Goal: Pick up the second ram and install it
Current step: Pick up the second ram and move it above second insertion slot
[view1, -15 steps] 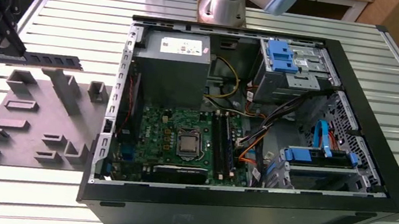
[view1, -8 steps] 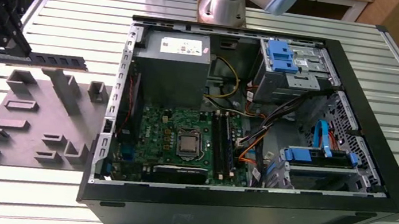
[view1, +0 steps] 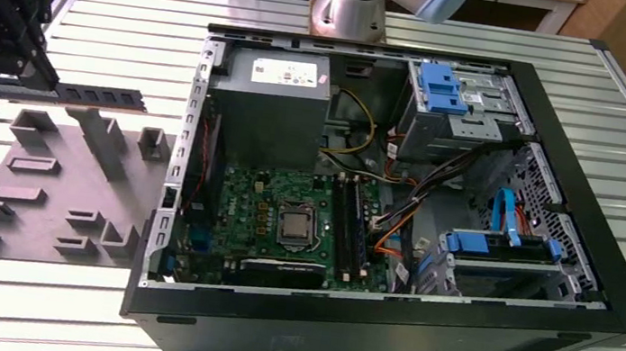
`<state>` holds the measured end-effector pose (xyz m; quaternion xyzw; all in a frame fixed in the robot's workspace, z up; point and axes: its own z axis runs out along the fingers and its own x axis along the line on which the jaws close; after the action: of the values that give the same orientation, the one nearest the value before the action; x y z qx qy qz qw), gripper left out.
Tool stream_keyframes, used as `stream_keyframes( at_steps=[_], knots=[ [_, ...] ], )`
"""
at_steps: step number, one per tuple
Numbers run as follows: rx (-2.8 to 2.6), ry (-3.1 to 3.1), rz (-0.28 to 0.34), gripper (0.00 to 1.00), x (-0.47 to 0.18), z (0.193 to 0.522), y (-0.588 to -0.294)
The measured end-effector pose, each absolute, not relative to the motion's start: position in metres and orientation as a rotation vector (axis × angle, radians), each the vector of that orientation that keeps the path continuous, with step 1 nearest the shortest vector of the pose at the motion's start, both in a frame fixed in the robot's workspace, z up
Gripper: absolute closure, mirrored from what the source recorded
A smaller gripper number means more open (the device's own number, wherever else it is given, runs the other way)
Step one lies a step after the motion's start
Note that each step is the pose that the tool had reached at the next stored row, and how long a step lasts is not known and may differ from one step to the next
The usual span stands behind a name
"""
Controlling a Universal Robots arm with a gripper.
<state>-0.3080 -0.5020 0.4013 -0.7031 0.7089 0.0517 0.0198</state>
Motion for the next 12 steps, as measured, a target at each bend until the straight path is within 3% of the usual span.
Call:
stream_keyframes(
  at_steps=[12],
  knots=[
    [-2.182, 2.199, 0.161, 0.89, -0.2978, 0.4013, -0.502]
  ],
)
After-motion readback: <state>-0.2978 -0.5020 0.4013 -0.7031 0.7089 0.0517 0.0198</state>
